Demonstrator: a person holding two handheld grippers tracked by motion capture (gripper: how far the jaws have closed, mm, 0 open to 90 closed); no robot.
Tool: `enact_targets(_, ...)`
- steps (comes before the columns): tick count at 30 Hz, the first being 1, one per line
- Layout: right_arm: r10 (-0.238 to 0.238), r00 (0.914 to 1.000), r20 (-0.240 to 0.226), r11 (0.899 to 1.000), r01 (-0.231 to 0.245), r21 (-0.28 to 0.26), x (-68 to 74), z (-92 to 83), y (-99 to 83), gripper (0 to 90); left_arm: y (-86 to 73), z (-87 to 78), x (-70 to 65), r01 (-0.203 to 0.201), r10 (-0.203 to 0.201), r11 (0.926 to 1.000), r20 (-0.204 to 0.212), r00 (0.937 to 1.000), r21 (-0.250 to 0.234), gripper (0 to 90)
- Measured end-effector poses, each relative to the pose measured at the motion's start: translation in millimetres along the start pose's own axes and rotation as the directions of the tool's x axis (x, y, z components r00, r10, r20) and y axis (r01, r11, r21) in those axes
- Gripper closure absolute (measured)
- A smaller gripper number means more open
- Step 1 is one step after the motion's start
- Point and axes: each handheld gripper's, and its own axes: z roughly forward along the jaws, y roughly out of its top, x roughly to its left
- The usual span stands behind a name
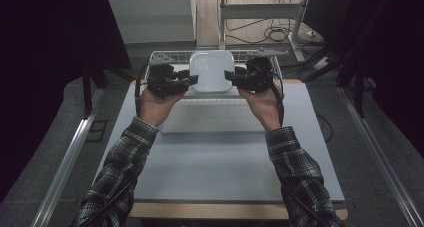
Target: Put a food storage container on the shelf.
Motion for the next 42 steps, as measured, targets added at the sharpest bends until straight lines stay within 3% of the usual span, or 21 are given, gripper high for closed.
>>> enact_targets(5,0.003,1.0,-0.004,1.0,-0.003,-0.002,-0.4,1.4,-0.9,56.0,-0.5,4.7,0.9,-0.009,0.01,0.9999,-0.029,0.9995,0.014,49.8)
enact_targets(9,0.003,1.0,-0.007,1.0,-0.003,-0.002,-1.7,1.7,-1.3,55.2,-1.4,5.6,3.3,0.005,-0.005,1.0,-0.008,1.0,0.005,50.5)
enact_targets(13,-0.007,0.9994,0.034,1.0,0.008,-0.01,-3.0,3.5,-1.1,49.0,-0.3,4.8,1.7,-0.003,0.003,1.0,-0.003,1.0,0.001,49.6)
enact_targets(16,0.005,0.9994,0.033,1.0,-0.004,-0.023,-5.3,4.7,-1.8,48.1,1.6,3.1,3.9,0.005,-0.005,1.0,-0.004,1.0,-0.008,45.9)
enact_targets(24,-0.005,0.9995,0.032,1.0,0.005,-0.018,-5.7,4.9,-3.8,48.3,-1.6,0.7,4.8,-0.006,0.006,1.0,-0.001,1.0,-0.007,47.3)
enact_targets(31,-0.013,0.9997,0.019,1.0,0.013,-0.022,-5.8,1.2,-6.9,49.8,-8.9,-0.2,9.2,0.009,-0.009,0.9999,0.011,0.9999,-0.011,48.9)
enact_targets(42,-0.052,0.9986,0.006,0.998,0.052,-0.043,-4.7,-8.3,-18.4,48.3,-14.5,-8.6,3.2,-0.045,0.044,0.9978,-0.018,0.9989,-0.049,38.2)
